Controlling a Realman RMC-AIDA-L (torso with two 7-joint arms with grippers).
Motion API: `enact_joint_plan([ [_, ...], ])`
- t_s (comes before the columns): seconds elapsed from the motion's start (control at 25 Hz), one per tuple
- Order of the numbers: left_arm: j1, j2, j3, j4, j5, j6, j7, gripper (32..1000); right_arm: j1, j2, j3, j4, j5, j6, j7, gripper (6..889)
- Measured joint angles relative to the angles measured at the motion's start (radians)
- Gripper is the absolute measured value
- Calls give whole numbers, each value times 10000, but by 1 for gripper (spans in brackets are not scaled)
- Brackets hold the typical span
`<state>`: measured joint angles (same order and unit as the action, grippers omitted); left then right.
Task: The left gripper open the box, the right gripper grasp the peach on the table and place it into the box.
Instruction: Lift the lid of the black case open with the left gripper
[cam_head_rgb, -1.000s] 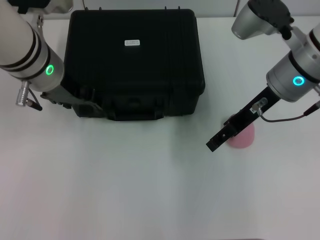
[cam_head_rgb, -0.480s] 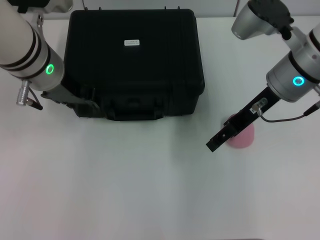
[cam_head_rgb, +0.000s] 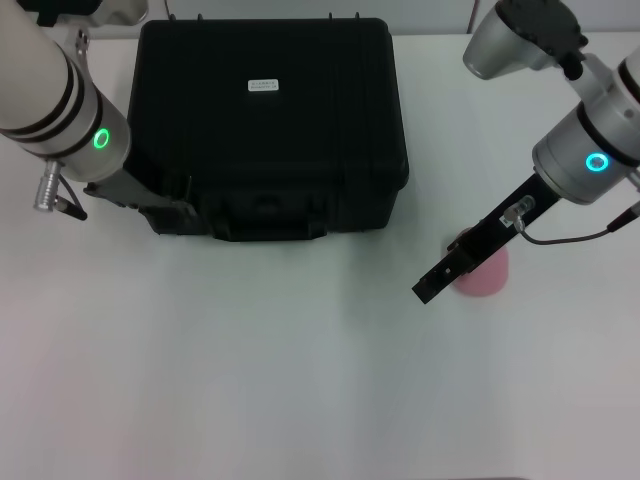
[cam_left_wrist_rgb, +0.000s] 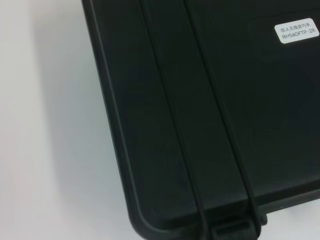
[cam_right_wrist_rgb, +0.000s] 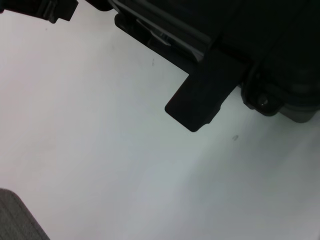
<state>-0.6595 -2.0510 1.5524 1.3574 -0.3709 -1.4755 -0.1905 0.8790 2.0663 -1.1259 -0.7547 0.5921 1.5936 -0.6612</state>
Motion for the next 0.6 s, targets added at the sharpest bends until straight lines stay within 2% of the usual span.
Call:
enact_joint_plan([
  [0.6, -2, 8, 4, 54, -124, -37, 4, 433, 0, 0, 1, 116, 0, -31, -1, 801],
])
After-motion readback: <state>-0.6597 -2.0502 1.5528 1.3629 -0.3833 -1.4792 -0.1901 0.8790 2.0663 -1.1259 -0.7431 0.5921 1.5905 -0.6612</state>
